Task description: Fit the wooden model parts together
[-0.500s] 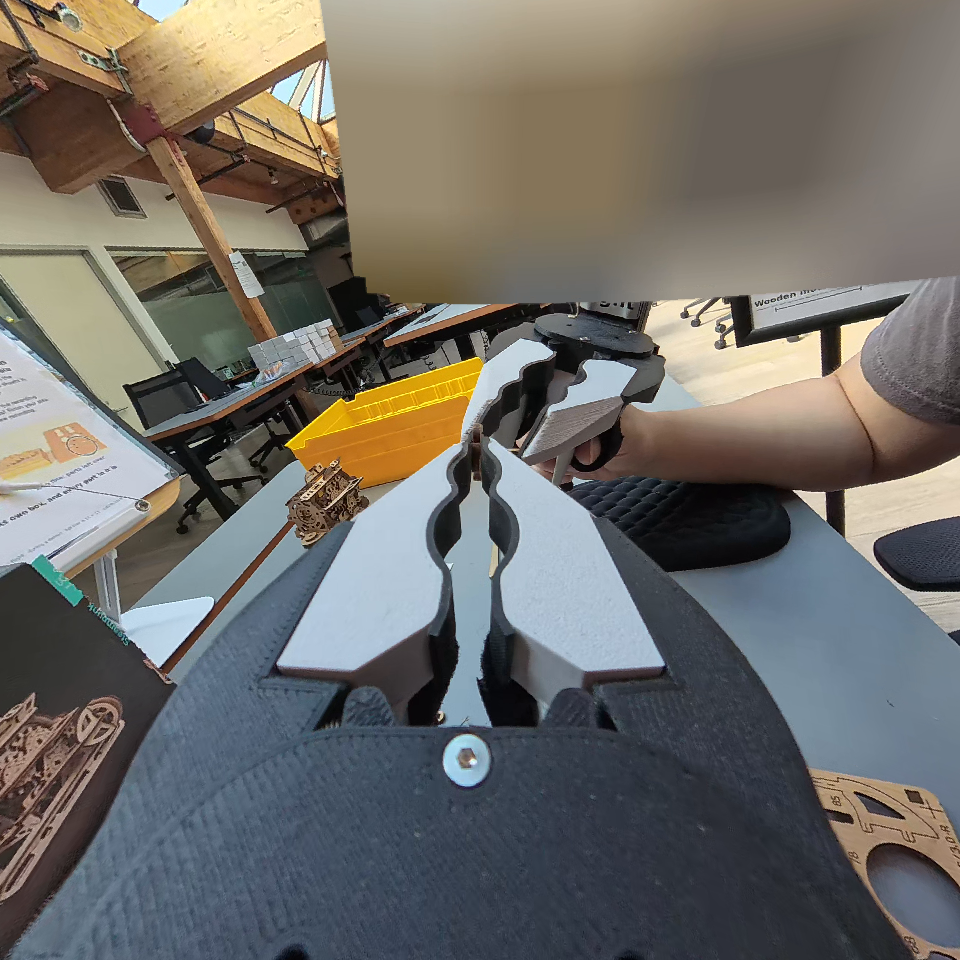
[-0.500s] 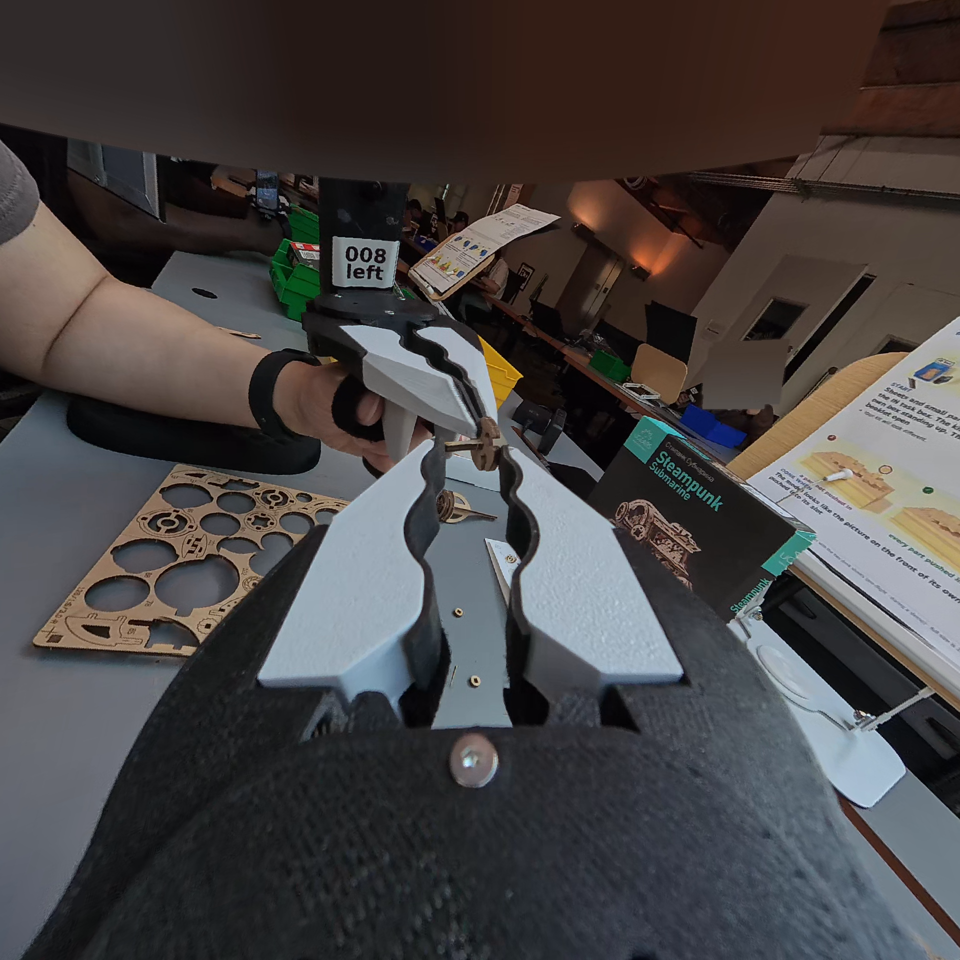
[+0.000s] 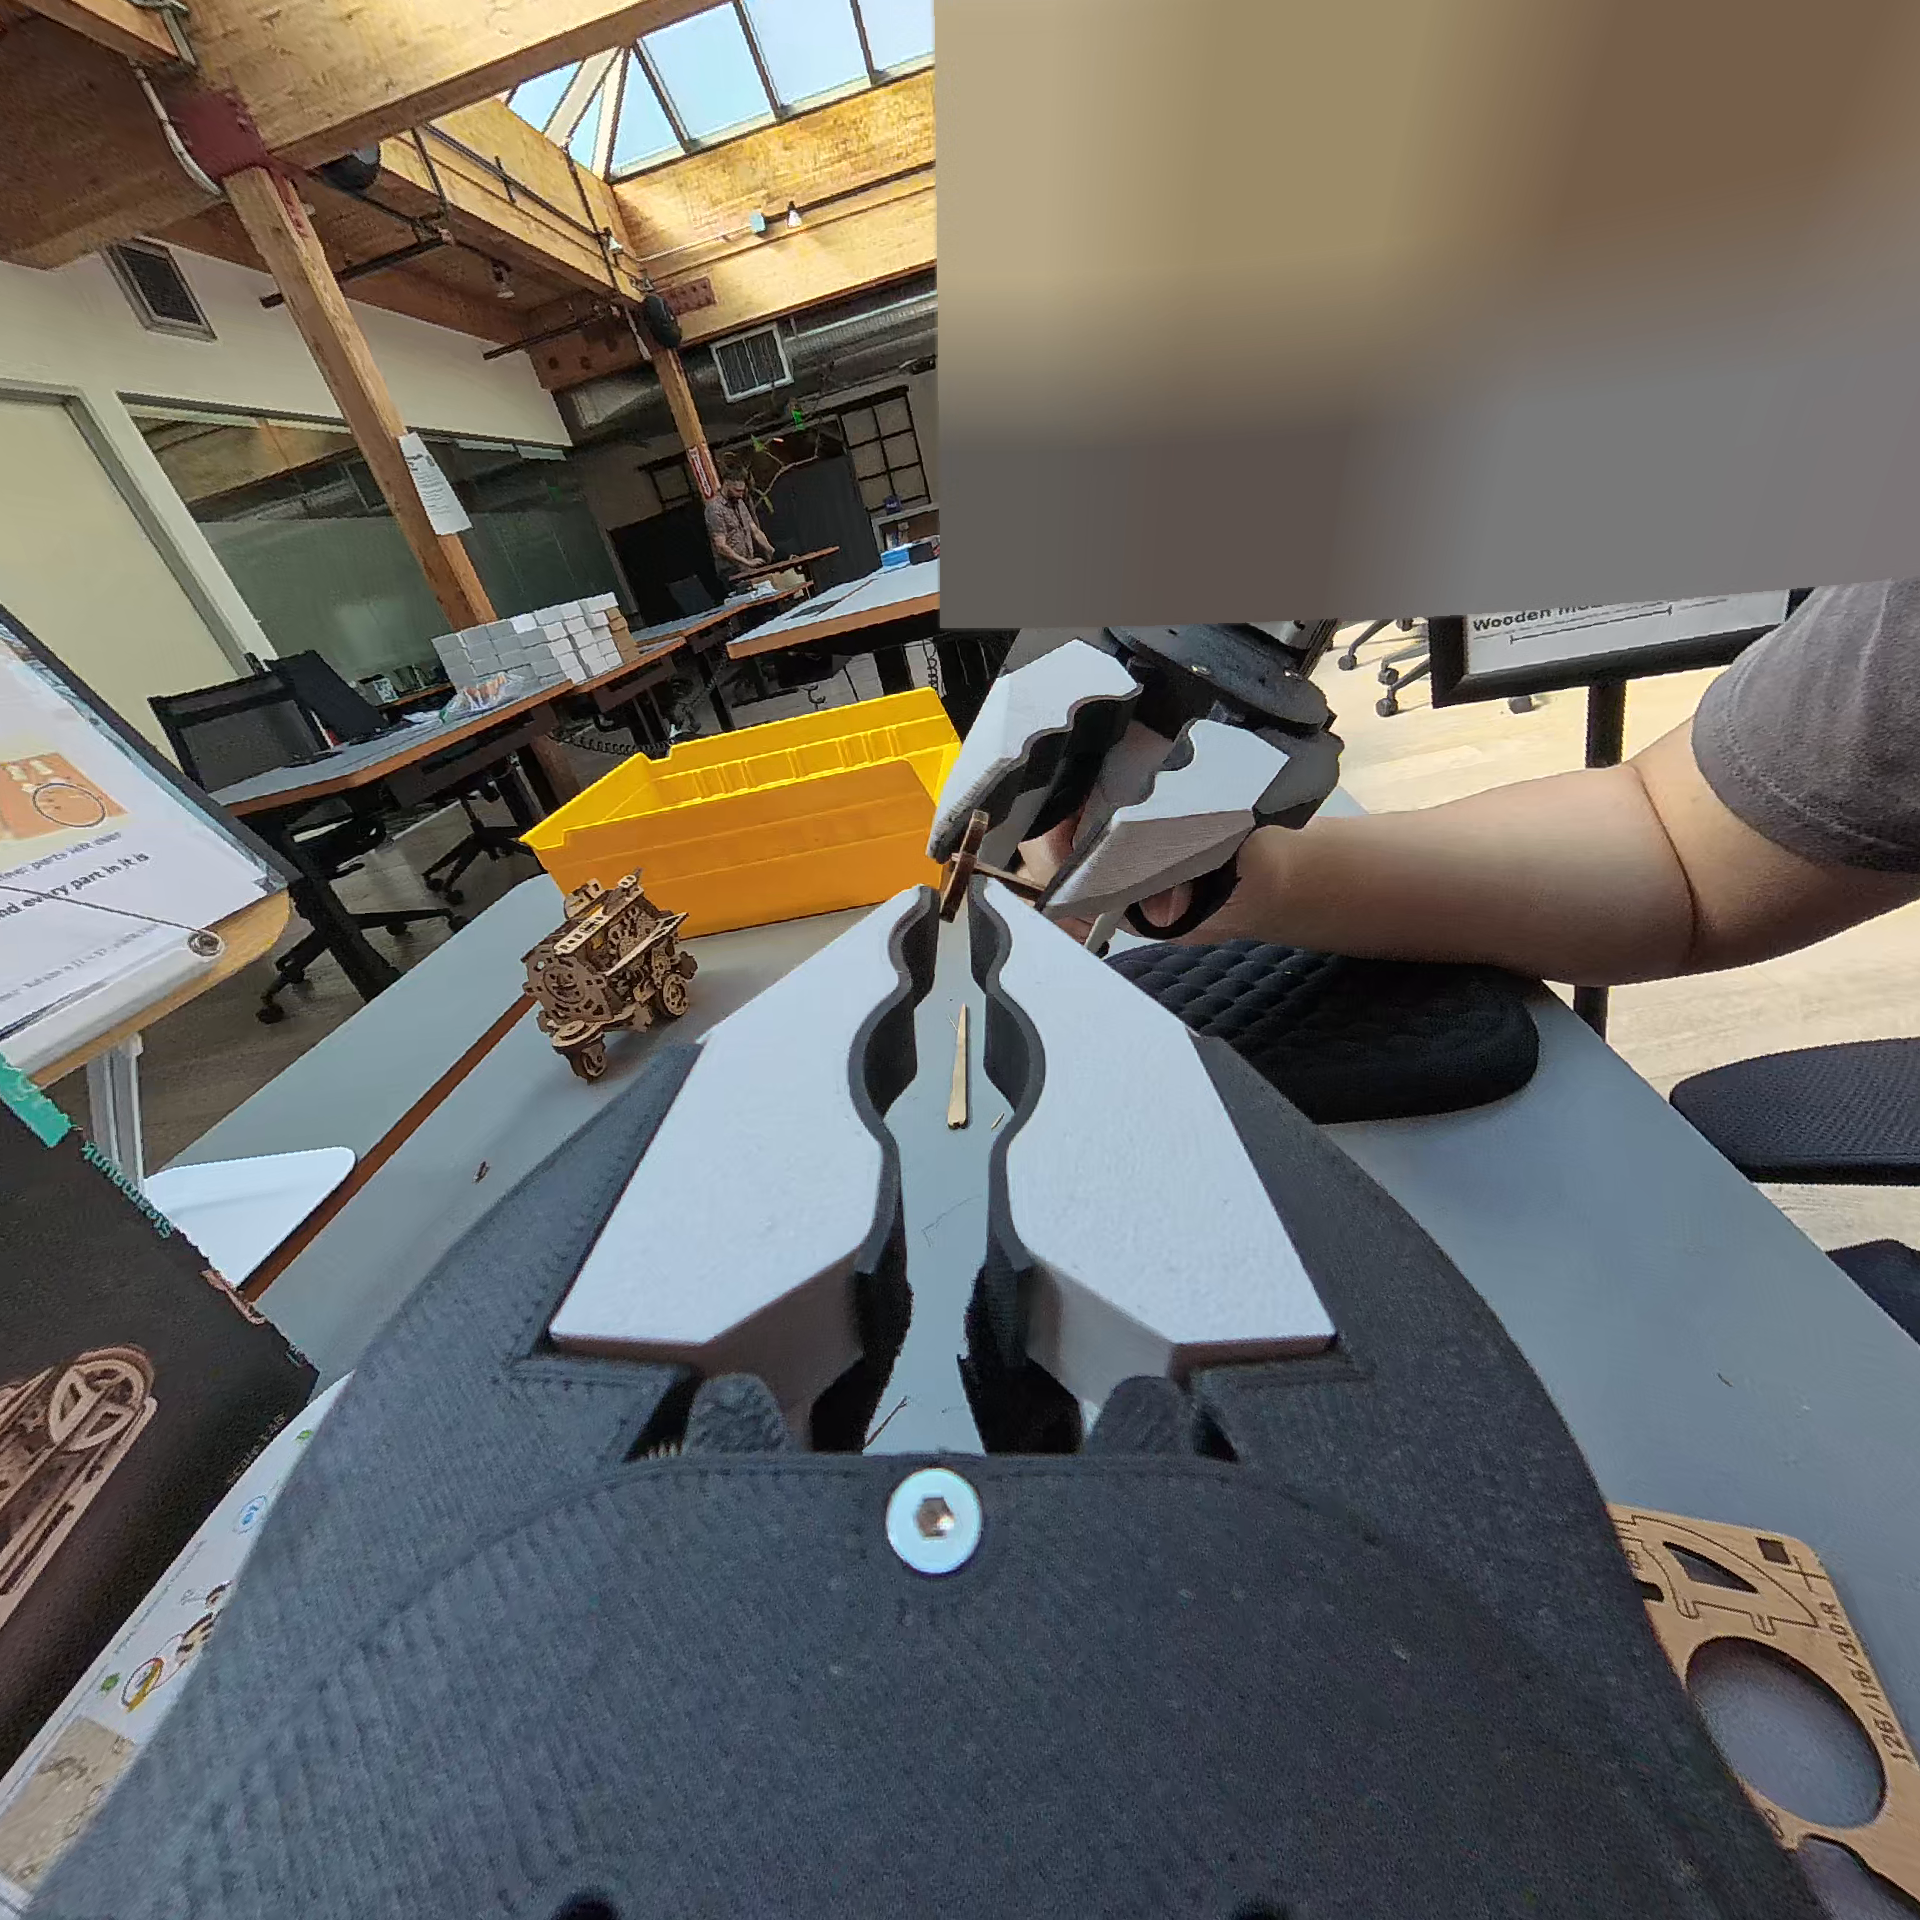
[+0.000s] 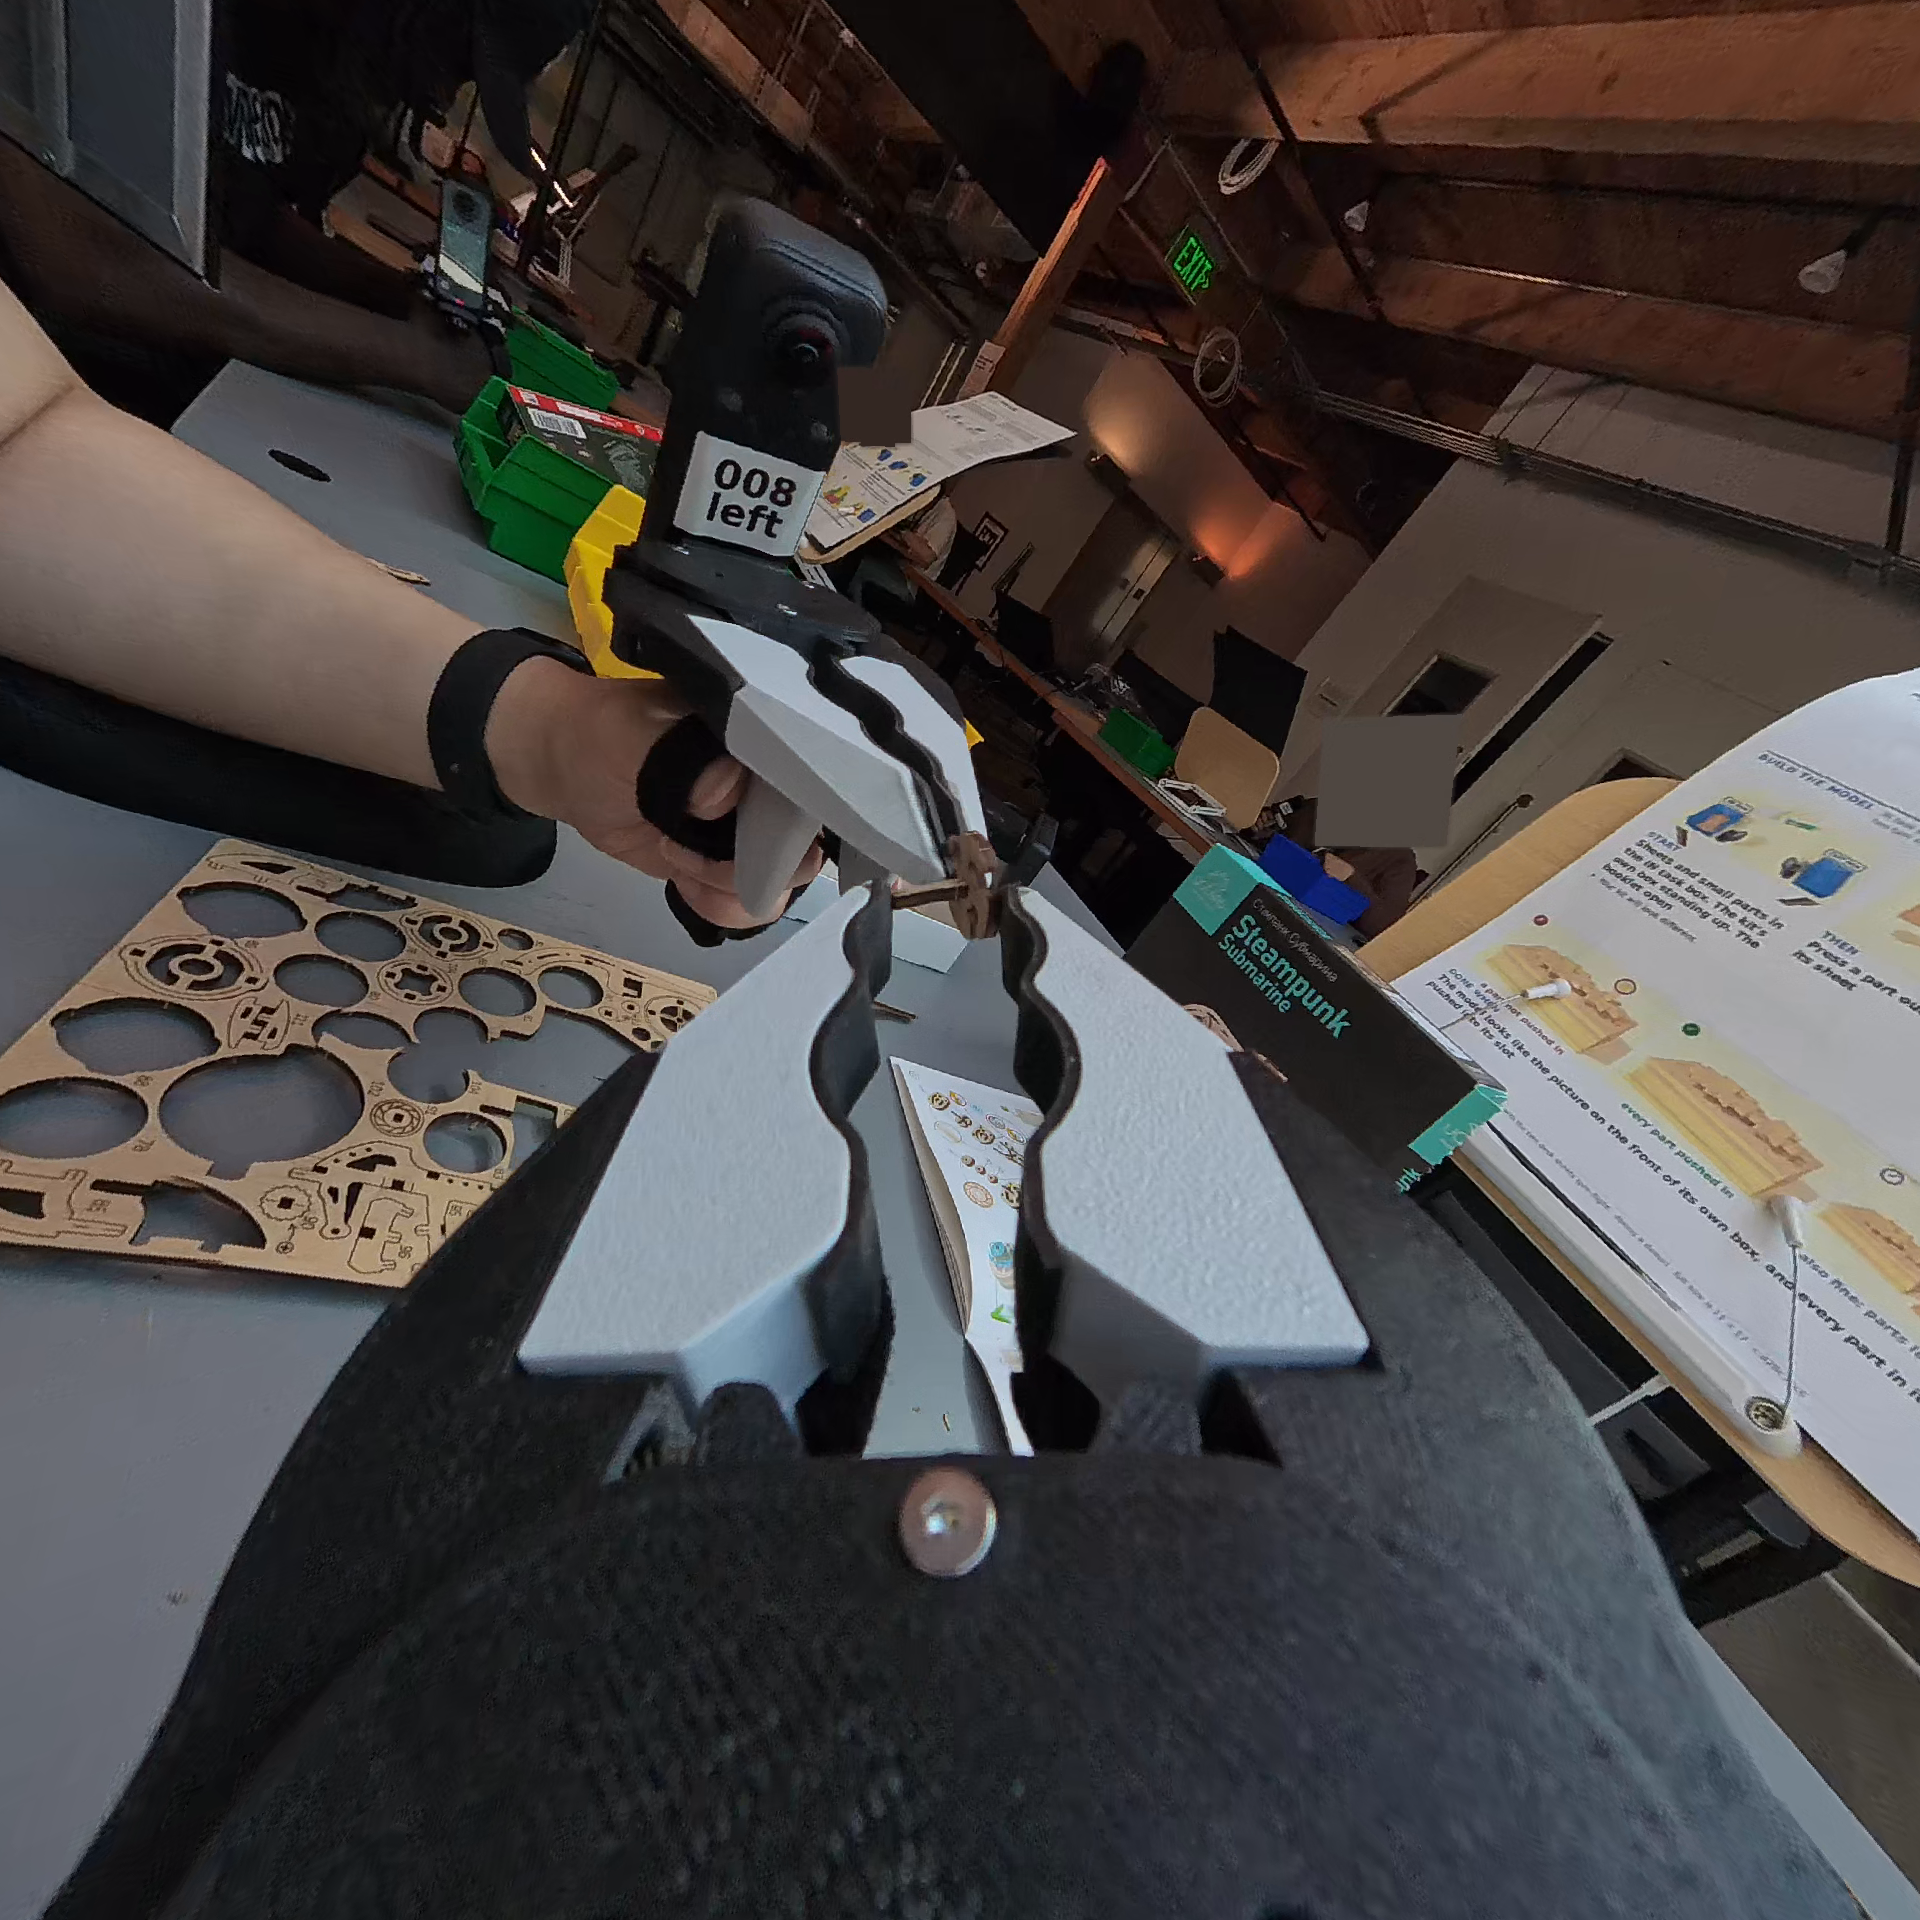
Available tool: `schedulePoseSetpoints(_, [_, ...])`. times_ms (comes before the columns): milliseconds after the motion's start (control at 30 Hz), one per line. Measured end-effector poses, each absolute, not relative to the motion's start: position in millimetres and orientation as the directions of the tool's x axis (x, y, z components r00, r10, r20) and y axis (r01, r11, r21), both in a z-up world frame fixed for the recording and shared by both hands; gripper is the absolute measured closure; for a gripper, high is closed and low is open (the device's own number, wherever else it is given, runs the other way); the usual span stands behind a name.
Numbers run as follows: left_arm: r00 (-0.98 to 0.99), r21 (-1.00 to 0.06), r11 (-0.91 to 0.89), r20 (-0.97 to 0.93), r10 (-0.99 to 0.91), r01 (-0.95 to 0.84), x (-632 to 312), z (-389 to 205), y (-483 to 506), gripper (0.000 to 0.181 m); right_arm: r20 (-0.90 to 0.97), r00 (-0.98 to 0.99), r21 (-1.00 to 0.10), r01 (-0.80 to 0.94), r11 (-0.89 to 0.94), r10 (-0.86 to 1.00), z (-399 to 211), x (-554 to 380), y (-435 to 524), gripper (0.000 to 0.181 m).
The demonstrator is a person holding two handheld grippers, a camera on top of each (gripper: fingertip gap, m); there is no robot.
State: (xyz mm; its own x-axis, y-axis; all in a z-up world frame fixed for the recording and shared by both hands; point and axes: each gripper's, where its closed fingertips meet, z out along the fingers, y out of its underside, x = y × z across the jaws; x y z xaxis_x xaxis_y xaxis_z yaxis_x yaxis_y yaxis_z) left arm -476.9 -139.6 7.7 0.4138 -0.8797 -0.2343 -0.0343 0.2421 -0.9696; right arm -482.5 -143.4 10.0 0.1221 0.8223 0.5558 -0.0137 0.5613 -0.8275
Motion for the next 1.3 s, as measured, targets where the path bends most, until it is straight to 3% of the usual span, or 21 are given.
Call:
schedulePoseSetpoints(200, [0.384, -0.953, 0.291, -0.300, -0.873, -0.082, -477.3, 3.4, -143.0, 0.180, 0.507, 0.065, -0.858, -0.051, 0.510, 0.859, 8.3, -483.2, -147.4, 0.160])
schedulePoseSetpoints(333, [0.406, -0.915, 0.377, -0.403, -0.820, -0.147, -485.7, -0.2, -138.1, 0.181, 0.260, -0.069, -0.961, -0.120, 0.251, 0.963, 11.7, -478.9, -144.7, 0.153])
schedulePoseSetpoints(467, [0.373, -0.846, 0.433, -0.528, -0.763, -0.311, -488.3, -23.5, -130.5, 0.180, 0.058, -0.136, -0.995, -0.091, 0.046, 0.989, 3.0, -476.0, -128.0, 0.153])
schedulePoseSetpoints(700, [0.278, -0.824, 0.437, -0.543, -0.793, -0.361, -484.7, -42.7, -135.1, 0.180, 0.276, -0.140, -0.949, 0.118, 0.293, 0.951, -41.9, -484.0, -128.8, 0.164])
schedulePoseSetpoints(1167, [0.256, -0.862, 0.396, -0.479, -0.840, -0.316, -480.1, -46.3, -140.5, 0.180, 0.384, -0.154, -0.901, 0.151, 0.406, 0.910, -45.0, -485.9, -139.7, 0.180])
schedulePoseSetpoints(1300, [0.333, -0.883, 0.318, -0.432, -0.838, -0.346, -489.5, -53.0, -122.9, 0.163, 0.396, -0.081, -0.897, 0.177, 0.404, 0.915, -44.7, -484.1, -125.9, 0.180])
